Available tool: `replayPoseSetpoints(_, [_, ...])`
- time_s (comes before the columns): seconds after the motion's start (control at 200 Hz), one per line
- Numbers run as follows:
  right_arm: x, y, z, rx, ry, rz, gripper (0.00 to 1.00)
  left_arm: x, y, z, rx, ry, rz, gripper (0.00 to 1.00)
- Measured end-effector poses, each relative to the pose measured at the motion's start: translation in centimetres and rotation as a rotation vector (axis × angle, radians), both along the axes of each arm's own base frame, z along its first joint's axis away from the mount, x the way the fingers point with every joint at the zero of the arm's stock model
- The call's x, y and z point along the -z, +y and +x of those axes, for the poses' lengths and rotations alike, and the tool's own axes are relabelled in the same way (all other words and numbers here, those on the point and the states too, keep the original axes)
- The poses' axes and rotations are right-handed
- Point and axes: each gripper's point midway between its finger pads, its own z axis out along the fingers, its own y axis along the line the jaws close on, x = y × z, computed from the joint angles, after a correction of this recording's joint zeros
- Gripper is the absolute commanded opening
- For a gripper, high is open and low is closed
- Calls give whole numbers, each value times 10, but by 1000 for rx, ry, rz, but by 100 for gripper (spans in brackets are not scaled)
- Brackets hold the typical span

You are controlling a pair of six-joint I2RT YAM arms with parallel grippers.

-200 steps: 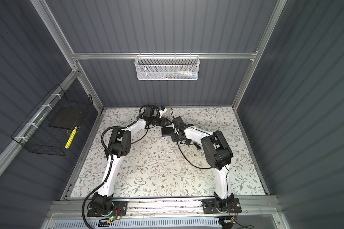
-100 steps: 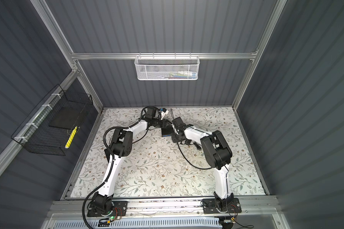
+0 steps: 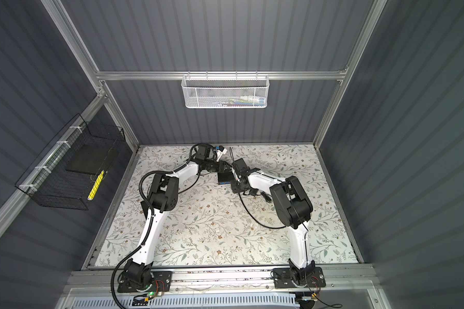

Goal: Insert the plug into the switch port

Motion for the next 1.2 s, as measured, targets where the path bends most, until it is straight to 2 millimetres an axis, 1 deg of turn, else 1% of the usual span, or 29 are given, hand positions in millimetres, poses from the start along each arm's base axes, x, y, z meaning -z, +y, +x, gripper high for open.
replayPoseSetpoints(0.16, [8,-2,-3,1,22,-14,0,4,1,-2,-1,7,3,47])
replayPoseSetpoints(0.485, [7,-3,0,7,23,-30,0,8,0,-4,11,3,-11,46])
replayPoseSetpoints(0.82, [7,-7,-1,10,33,-53,0,8,0,-4,13,-3,-14,46])
replayPoseSetpoints(1.196, [4,-6,1,10,27,-49,0,8,0,-4,13,-5,-16,46])
